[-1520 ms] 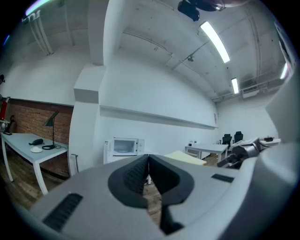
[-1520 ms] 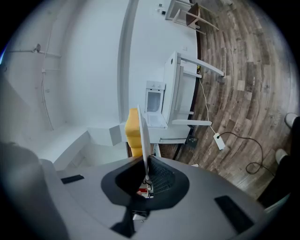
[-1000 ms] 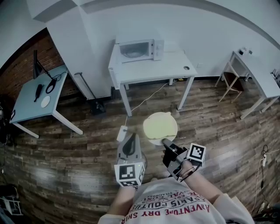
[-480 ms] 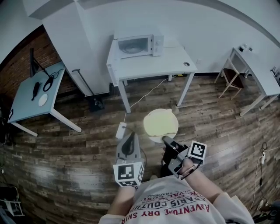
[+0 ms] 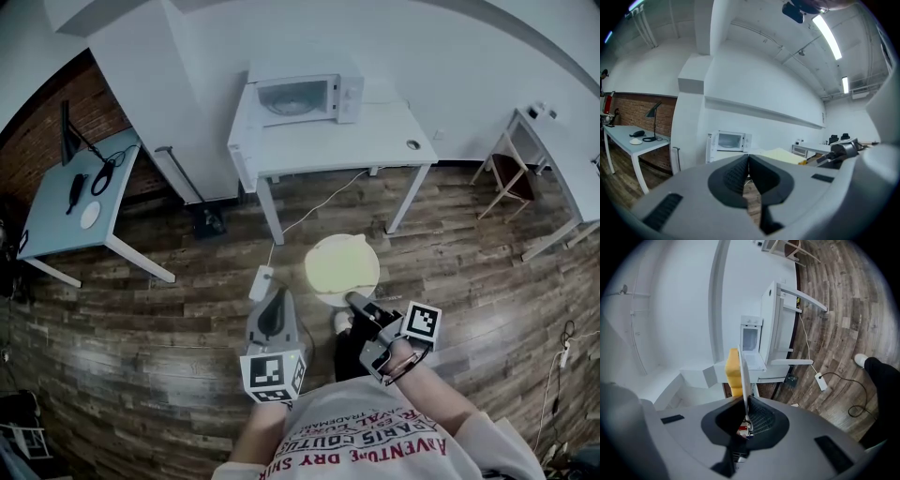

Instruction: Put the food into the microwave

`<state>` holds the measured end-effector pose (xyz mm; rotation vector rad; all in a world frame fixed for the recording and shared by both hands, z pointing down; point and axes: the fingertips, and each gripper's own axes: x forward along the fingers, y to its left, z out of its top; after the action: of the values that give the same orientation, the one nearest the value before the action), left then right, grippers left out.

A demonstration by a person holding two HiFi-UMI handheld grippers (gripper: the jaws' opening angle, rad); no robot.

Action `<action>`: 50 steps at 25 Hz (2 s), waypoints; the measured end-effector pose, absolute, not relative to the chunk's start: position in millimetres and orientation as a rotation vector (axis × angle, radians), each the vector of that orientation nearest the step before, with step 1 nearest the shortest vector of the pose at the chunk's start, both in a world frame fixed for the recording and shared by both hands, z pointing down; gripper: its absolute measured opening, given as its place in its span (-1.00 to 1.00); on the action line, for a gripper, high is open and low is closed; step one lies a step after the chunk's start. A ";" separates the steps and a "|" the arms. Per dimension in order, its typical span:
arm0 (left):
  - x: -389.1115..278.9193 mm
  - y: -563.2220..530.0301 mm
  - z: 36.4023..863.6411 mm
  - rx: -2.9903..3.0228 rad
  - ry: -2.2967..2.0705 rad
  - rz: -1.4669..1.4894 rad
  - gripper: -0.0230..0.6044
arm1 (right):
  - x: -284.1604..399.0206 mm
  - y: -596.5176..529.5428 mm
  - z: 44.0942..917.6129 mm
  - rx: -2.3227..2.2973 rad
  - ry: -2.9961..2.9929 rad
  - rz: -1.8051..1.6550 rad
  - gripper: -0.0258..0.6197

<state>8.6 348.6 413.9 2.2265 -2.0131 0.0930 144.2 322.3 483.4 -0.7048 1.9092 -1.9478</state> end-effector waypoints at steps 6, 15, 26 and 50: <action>1.7 279.3 417.7 2.166 -2.038 0.118 -0.91 | 135.8 244.7 479.3 -0.661 1.939 -1.976 -0.85; 8.9 150.3 409.8 2.120 -2.078 0.085 -0.91 | 143.3 115.9 471.2 -0.611 1.976 -2.000 -0.85; 17.1 59.9 406.8 2.100 -2.078 0.077 -0.91 | 155.7 14.7 459.1 -0.606 1.979 -1.978 -0.85; -85.4 -203.0 412.8 2.249 -1.900 0.125 -0.91 | 45.2 -215.7 477.5 -0.760 1.898 -1.972 -0.85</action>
<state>-85.4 -203.0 412.8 2.2494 -1.8999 0.1254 45.2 -215.7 477.5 -0.7601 1.8982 -1.9716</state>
